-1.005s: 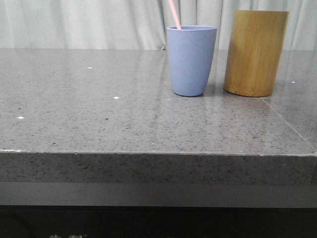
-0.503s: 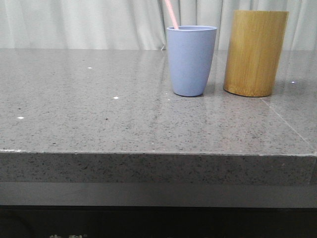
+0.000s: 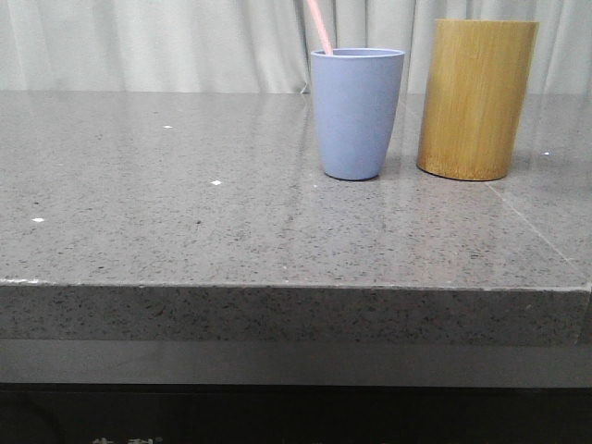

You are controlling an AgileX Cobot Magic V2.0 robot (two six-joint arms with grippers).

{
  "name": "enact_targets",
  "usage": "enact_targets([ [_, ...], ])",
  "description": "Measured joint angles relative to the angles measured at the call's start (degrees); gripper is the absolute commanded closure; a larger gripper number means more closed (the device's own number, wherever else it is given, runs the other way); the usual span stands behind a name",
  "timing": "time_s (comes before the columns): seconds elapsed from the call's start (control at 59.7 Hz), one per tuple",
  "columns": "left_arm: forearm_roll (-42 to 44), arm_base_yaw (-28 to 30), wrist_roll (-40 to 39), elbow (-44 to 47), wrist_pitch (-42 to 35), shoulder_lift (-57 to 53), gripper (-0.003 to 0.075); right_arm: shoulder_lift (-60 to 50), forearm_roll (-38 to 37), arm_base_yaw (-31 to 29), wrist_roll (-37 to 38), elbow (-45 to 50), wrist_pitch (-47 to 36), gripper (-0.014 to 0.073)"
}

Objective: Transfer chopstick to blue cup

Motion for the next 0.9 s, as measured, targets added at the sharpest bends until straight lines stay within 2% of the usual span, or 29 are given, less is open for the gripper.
enact_targets([
  [0.168,0.0,0.0,0.0,0.0,0.0,0.0,0.0739,-9.1,-0.6,-4.1,0.0,12.4,-4.2,0.0662],
  [0.452,0.0,0.0,0.0,0.0,0.0,0.0,0.0739,-30.2,-0.8,-4.4,0.0,42.7,-23.9,0.0662],
  [0.603,0.0,0.0,0.0,0.0,0.0,0.0,0.0739,-40.5,-0.8,-4.4,0.0,56.3,-30.9,0.0662],
  [0.771,0.0,0.0,0.0,0.0,0.0,0.0,0.0739,-49.5,-0.8,-4.4,0.0,66.7,-35.9,0.0662],
  [0.905,0.0,0.0,0.0,0.0,0.0,0.0,0.0739,-54.9,-0.8,-4.4,0.0,69.8,-37.8,0.0662],
])
